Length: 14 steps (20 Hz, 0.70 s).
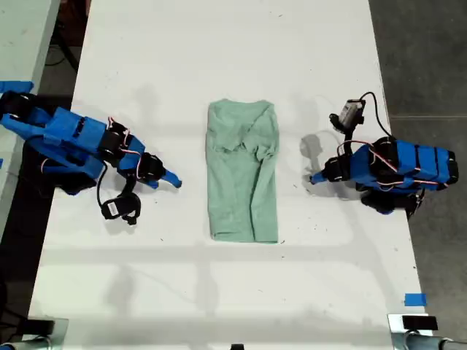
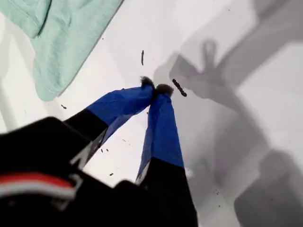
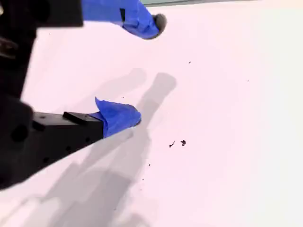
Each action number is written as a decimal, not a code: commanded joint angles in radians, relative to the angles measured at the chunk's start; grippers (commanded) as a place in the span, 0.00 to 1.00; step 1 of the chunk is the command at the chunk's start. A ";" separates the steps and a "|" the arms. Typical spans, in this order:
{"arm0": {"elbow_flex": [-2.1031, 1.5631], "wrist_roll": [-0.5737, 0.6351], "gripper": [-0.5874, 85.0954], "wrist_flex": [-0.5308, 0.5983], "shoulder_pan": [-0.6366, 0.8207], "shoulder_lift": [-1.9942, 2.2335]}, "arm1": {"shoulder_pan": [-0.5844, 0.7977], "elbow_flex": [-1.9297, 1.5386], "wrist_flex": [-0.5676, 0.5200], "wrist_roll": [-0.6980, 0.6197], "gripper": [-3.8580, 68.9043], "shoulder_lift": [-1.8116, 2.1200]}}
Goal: Fold t shirt
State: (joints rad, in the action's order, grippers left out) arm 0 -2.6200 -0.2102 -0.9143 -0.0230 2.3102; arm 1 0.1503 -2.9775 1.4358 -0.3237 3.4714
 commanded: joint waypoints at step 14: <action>-0.535 -0.026 0.23 0.055 0.153 0.703 | -0.014 -0.012 0.014 -0.003 0.07 0.031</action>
State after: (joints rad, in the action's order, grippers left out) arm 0 -3.1615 -0.2470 -0.8544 0.1058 2.9897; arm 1 0.1442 -2.9775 1.4358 -0.3267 3.4714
